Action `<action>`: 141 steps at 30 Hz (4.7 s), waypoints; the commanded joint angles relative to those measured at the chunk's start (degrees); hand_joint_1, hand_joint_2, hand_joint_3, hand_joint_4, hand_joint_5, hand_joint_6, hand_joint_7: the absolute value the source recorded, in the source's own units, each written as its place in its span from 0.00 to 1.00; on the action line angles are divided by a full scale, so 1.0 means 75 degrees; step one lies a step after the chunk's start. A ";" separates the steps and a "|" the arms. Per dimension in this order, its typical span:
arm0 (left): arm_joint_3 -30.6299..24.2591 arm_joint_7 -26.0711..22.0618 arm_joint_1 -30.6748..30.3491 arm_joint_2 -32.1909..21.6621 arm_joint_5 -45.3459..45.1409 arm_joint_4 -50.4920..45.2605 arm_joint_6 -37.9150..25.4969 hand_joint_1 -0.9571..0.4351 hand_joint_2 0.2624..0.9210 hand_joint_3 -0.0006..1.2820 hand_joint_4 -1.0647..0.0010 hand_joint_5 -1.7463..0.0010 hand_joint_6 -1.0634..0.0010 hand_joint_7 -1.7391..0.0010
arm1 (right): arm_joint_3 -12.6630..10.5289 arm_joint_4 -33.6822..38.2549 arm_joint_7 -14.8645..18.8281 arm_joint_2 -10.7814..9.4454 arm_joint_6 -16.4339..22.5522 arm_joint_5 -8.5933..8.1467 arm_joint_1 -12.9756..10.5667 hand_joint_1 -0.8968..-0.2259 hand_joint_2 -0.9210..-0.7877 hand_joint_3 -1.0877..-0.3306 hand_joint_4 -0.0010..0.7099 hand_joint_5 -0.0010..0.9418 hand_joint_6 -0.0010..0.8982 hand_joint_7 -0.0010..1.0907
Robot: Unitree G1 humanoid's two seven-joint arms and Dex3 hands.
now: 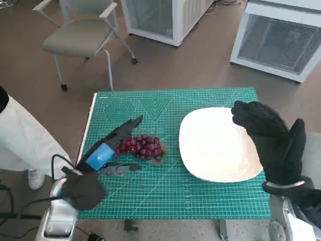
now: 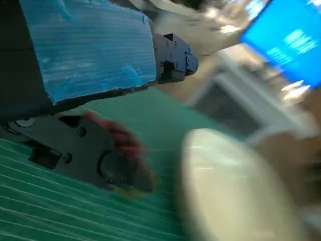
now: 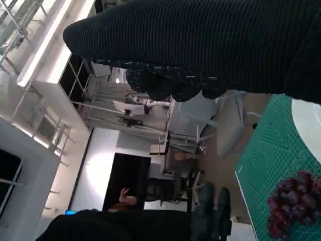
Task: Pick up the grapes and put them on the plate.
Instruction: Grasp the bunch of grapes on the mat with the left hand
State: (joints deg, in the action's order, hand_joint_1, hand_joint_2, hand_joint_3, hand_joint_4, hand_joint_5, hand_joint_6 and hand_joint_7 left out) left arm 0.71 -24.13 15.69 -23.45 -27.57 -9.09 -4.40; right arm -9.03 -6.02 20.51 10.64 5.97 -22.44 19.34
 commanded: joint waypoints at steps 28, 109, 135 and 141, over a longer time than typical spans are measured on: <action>0.2054 -0.0244 0.1097 -0.0044 -0.2708 0.0035 -0.2248 0.58 0.68 0.00 0.99 1.00 0.82 0.99 | -0.0031 0.0010 -0.0024 -0.0015 -0.0147 -0.0021 -0.0245 0.87 0.00 0.62 0.50 0.98 0.26 0.98; 0.4170 0.2330 0.5090 0.1419 -0.2291 0.9365 -0.0783 0.92 0.85 0.37 0.63 0.18 0.44 0.89 | -0.0125 0.0013 0.0004 0.0035 -0.0197 -0.0037 -0.0334 0.88 0.00 0.61 0.50 0.98 0.26 0.98; 0.4106 0.2230 0.5185 0.1290 -0.1963 0.9473 -0.0377 0.95 0.80 0.37 0.52 0.16 0.39 0.74 | -0.0130 0.0097 0.0004 0.0026 -0.0116 0.0043 -0.0249 0.88 0.00 0.61 0.50 0.98 0.26 0.98; 0.4116 0.2223 0.5211 0.1274 -0.1959 0.9506 -0.0337 0.95 0.82 0.34 0.51 0.17 0.38 0.72 | -0.0137 0.0097 -0.0008 0.0031 -0.0119 0.0046 -0.0237 0.88 0.00 0.61 0.50 0.98 0.26 0.98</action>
State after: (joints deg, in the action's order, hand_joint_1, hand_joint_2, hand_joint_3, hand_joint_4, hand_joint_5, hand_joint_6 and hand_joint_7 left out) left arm 31.21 -6.78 54.74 -13.65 -42.60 61.07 -7.28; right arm -10.02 -6.00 20.53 10.74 5.59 -22.32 18.24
